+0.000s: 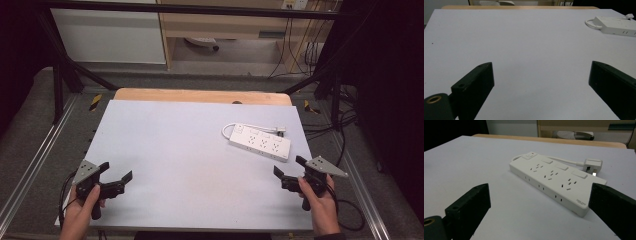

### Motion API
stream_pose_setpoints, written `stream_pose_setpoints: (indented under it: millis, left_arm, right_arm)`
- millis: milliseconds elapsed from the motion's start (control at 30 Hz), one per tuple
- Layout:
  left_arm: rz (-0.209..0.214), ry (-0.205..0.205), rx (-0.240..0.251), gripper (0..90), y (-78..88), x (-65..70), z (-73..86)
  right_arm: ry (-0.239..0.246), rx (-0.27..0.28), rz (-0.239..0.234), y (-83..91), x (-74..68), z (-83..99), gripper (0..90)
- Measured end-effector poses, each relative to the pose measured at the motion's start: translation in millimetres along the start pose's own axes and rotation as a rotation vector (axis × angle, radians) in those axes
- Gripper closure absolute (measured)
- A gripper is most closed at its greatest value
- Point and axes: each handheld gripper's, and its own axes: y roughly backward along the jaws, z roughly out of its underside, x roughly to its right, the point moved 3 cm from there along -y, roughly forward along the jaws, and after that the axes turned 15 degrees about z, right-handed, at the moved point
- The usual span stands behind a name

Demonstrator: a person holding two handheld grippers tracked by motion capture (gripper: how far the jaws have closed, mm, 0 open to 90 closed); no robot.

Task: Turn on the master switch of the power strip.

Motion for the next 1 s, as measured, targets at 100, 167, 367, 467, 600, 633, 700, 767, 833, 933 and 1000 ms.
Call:
stream_pose_setpoints:
  millis: [100, 167, 367, 467, 600, 633, 700, 767, 833, 933, 1000]
  left_arm:
    - [0.0, 0.0, 0.0, 6.2, -0.1, 0.0, 0.0]
    - [0.0, 0.0, 0.0, 6.3, 0.0, 0.0, 0.0]
    - [0.001, 0.002, 0.003, 6.2, 0.0, 0.4, -0.1]
    - [0.002, 0.001, 0.002, 6.3, -0.2, 0.6, 0.0]
    - [0.001, 0.001, 0.002, 6.2, -0.4, 0.8, -0.1]
    - [0.001, 0.0, 0.001, 6.3, -0.4, 0.9, 0.0]
    - [0.002, 0.0, 0.001, 6.3, -0.6, 1.1, 0.0]
    - [0.003, 0.0, 0.002, 6.2, -0.6, 1.2, -0.1]
    - [0.005, -0.001, 0.002, 6.2, -0.8, 1.3, -0.2]
    - [0.006, -0.003, 0.004, 6.2, -0.8, 1.4, -0.4]
    - [0.006, -0.002, 0.005, 6.3, -0.7, 1.3, -0.4]
  right_arm:
    - [-0.002, -0.007, -0.002, -0.3, -0.5, 3.9, 4.4]
    - [0.002, -0.009, -0.002, -0.9, -0.9, 6.4, 4.3]
    - [0.008, -0.022, -0.004, -4.0, -3.6, 14.9, 3.9]
    - [0.014, -0.032, -0.003, -6.6, -5.0, 19.2, 3.7]
    - [0.022, -0.053, -0.008, -12.3, -8.6, 24.0, 3.8]
    - [0.026, -0.061, -0.01, -14.2, -10.4, 25.3, 3.7]
    - [0.038, -0.072, -0.016, -18.9, -14.5, 27.3, 3.7]
    - [0.053, -0.087, -0.02, -23.2, -18.9, 28.7, 3.6]
    - [0.061, -0.099, -0.023, -27.9, -21.7, 29.6, 3.6]
    - [0.077, -0.117, -0.004, -35.9, -23.9, 30.3, 3.9]
    - [0.091, -0.135, 0.014, -40.6, -24.5, 31.6, 4.0]
